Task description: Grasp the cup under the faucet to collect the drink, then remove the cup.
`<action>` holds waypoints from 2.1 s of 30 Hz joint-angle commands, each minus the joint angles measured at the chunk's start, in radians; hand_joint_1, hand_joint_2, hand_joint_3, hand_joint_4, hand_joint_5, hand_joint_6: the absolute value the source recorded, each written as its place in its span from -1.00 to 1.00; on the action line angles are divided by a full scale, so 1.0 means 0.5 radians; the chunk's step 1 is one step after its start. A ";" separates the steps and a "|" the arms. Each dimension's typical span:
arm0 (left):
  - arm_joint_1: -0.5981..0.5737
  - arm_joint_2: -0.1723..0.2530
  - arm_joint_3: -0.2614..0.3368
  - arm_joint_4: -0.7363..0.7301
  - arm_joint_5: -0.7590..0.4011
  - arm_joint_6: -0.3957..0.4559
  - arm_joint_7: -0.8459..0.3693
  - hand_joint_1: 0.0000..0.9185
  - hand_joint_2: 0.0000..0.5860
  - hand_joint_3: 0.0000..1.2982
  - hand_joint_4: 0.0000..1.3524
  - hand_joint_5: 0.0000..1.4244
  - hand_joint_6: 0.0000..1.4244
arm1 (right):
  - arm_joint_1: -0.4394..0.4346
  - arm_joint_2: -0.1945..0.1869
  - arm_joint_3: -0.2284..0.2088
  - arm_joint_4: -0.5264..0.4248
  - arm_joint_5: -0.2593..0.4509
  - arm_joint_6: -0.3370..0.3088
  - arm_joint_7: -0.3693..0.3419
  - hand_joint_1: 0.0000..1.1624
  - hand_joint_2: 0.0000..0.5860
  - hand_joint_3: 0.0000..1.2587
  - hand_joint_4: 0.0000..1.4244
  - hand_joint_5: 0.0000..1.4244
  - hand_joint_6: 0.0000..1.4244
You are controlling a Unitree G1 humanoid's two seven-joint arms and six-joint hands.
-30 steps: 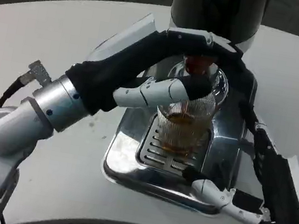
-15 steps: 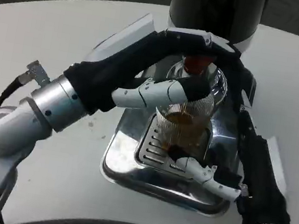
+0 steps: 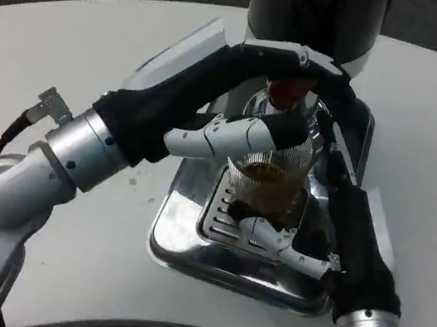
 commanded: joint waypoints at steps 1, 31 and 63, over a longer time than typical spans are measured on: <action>0.038 0.034 -0.016 0.025 0.048 0.009 -0.006 -1.00 -0.54 -0.28 -0.57 -0.54 -0.71 | -0.020 0.028 0.025 0.064 -0.015 -0.044 -0.044 0.52 -0.50 -0.96 -0.98 -1.00 -0.89; 0.028 0.041 -0.010 0.033 0.056 0.012 0.024 -1.00 -0.56 -0.27 -0.57 -0.54 -0.73 | -0.283 0.084 0.005 0.470 -0.026 -0.114 -0.265 0.45 -0.46 -1.00 -1.00 -1.00 -0.97; 0.036 0.060 -0.004 0.028 0.060 0.027 0.045 -1.00 -0.56 -0.26 -0.55 -0.53 -0.73 | -0.307 0.189 0.063 0.506 -0.095 -0.084 -0.423 0.51 -0.44 -0.67 -0.56 -0.55 -0.69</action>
